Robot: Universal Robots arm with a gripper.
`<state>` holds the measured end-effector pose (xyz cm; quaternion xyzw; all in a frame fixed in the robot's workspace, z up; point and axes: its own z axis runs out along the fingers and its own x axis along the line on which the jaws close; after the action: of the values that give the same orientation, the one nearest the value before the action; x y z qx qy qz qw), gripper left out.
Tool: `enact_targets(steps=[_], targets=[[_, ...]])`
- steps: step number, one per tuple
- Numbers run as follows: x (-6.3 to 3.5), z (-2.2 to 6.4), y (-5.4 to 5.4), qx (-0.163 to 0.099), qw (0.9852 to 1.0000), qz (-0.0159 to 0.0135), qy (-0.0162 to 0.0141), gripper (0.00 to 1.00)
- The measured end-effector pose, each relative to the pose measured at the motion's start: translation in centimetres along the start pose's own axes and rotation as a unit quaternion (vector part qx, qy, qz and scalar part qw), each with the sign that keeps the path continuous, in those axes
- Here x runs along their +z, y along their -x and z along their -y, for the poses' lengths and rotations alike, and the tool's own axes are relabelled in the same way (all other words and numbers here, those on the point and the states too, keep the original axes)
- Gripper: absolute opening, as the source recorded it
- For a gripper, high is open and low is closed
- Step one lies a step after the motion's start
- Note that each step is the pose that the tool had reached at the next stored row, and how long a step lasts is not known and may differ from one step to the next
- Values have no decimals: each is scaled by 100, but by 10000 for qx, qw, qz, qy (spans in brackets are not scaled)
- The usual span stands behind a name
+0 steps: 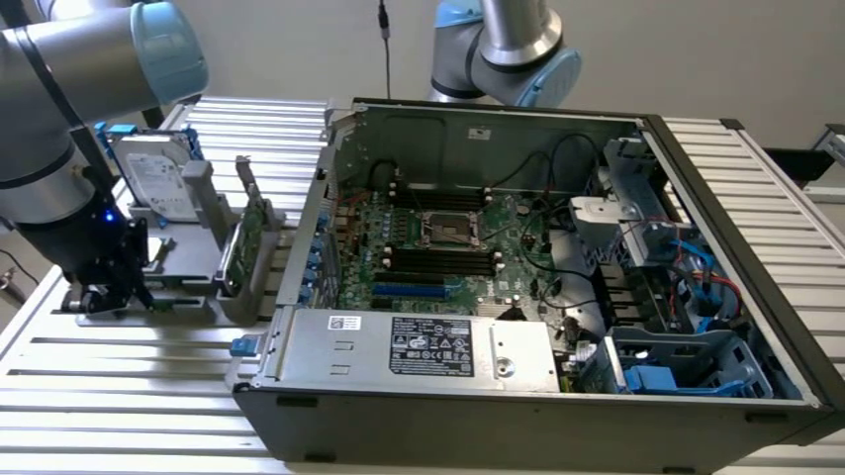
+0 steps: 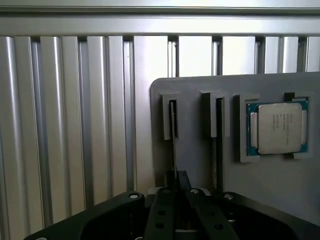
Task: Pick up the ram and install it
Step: 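Pick up the ram and move it above insertion slot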
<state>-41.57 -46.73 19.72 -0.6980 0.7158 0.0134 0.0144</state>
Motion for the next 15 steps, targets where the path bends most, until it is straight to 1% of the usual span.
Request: enact_targets(steps=[4, 10, 15], targets=[[-14, 1, 0, 56, 10000, -1, -1, 14], [-36, 1, 1, 65, 10000, -1, -1, 14], [-78, 1, 3, 65, 10000, 1, -1, 14]])
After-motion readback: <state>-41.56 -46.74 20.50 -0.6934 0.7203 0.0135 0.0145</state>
